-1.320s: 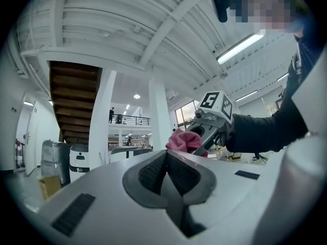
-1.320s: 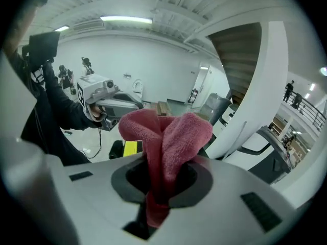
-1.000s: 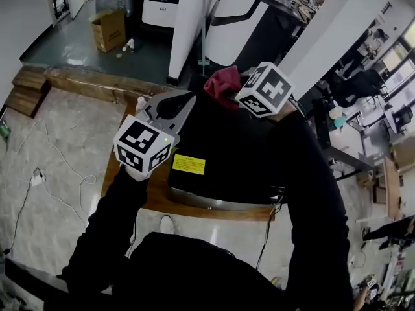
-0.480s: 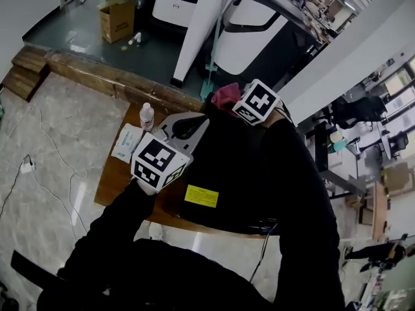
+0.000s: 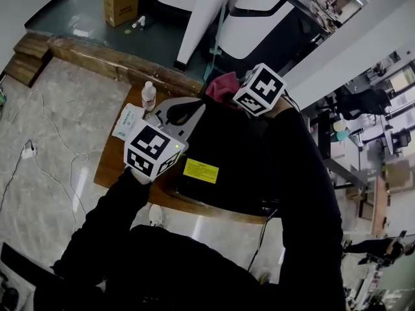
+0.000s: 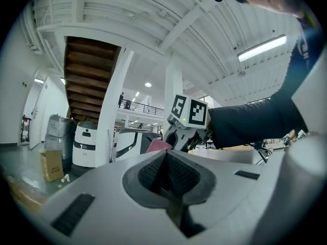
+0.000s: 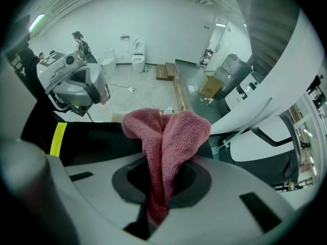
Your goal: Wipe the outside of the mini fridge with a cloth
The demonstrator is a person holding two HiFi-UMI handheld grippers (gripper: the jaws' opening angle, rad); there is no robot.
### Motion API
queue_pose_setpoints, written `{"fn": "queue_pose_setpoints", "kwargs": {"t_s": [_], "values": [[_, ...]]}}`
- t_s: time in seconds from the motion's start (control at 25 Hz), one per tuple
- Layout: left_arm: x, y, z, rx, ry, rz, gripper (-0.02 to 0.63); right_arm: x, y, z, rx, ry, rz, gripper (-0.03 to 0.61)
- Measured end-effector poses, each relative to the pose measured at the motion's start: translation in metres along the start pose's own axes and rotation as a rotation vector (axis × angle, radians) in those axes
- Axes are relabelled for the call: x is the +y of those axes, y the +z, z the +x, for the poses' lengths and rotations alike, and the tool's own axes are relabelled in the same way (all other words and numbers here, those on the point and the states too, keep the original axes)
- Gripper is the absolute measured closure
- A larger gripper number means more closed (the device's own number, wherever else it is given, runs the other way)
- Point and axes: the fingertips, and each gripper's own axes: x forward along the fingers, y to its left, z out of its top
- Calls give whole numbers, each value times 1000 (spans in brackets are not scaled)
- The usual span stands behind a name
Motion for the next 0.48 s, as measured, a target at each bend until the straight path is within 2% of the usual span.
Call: {"fn": "queue_pose_setpoints", "kwargs": {"t_s": [0.2,0.48], "values": [[-26,-1,-10,27,36,21,607,42,-14,-15,-7,14,-15,532],[-52,10,-51,44,99,78,607,117,-8,-33,-10,45,-57,532]]}}
